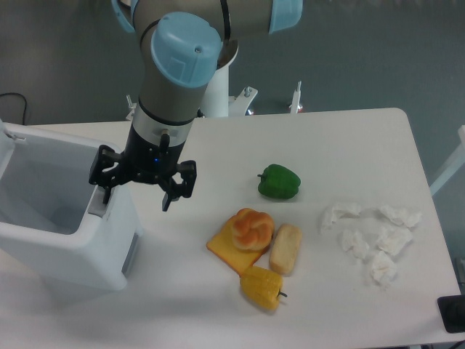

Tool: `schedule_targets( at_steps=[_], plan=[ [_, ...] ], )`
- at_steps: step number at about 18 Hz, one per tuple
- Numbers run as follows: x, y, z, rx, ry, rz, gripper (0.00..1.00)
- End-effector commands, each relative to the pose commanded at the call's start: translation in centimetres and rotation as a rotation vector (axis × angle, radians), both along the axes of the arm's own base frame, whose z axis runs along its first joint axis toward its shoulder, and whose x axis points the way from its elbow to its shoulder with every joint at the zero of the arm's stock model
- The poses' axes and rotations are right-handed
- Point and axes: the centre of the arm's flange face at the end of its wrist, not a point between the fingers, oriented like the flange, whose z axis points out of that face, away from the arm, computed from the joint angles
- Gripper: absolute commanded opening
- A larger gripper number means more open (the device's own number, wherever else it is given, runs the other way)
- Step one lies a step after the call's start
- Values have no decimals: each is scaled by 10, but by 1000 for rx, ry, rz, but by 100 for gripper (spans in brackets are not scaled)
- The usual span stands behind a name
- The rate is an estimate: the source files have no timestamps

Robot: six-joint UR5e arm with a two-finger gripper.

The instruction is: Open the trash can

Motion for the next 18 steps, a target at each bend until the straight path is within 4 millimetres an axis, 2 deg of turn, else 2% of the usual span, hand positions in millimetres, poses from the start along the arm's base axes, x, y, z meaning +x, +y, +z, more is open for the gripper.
schedule_targets(
  at_steps=[4,7,10,15,18],
  plan=[
    [-31,-15,0,11,24,5,100],
    [-69,-37,-3,19,55,7,100],
    [-98,-57,-6,15,120,-51,100],
    [-128,-75,-33,-104,297,-251,100],
    [-150,-96,-50,-131,329,-331,100]
  ],
)
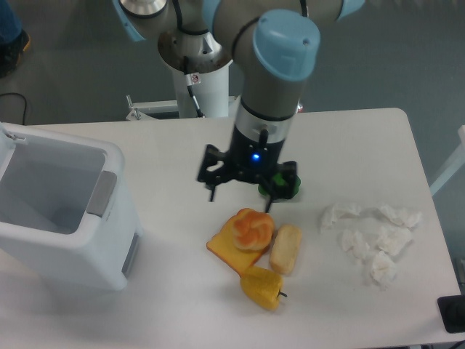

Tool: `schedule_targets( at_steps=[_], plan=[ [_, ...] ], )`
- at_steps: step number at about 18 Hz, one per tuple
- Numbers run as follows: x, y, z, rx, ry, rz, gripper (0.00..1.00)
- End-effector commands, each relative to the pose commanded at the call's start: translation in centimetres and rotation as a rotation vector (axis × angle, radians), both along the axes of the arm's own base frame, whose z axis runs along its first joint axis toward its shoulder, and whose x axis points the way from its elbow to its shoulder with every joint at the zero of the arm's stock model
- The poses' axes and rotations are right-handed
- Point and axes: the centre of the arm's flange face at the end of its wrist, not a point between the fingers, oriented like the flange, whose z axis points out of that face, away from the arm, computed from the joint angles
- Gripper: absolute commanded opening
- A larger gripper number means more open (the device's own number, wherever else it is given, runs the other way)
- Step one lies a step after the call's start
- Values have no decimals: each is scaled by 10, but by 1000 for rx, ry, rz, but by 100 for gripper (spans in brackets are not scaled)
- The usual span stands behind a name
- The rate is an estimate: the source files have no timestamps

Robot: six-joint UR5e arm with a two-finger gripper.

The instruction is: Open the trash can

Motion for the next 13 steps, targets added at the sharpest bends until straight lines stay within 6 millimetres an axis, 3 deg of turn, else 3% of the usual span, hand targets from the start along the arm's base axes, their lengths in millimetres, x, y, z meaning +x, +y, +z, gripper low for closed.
schedule_targets(
  at_steps=[10,13],
  plan=[
    [-89,-67,-56,-157,59,-309,100],
    [-106,-75,-74,-213,59,-374,100]
  ],
)
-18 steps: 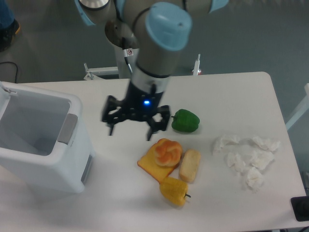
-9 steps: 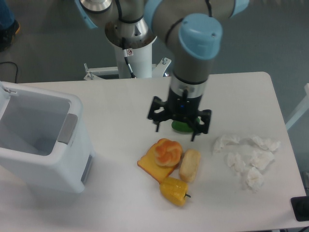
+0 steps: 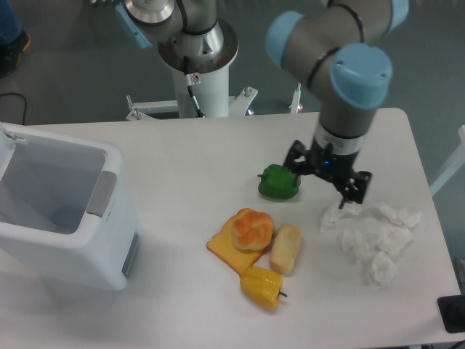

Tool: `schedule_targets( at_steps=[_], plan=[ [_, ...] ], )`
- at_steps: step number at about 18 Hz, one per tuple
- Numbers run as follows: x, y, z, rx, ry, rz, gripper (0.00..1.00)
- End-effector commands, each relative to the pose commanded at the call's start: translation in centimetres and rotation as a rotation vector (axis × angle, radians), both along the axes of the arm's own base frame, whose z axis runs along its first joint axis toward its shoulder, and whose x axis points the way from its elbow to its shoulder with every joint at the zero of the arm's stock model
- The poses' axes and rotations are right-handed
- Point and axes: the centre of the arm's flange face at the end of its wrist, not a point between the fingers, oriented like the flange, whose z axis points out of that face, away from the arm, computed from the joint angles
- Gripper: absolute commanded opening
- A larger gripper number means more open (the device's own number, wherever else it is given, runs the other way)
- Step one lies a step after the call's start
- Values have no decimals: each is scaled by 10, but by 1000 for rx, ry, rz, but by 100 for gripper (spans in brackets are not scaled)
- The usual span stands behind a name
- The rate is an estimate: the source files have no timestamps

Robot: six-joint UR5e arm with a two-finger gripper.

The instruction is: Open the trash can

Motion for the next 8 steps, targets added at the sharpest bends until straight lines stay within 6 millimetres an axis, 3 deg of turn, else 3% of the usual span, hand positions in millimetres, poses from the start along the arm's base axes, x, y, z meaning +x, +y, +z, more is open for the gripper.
schedule_targets(
  at_steps=[8],
  plan=[
    [-8,1,-11,-27,-3,-32,100]
  ],
)
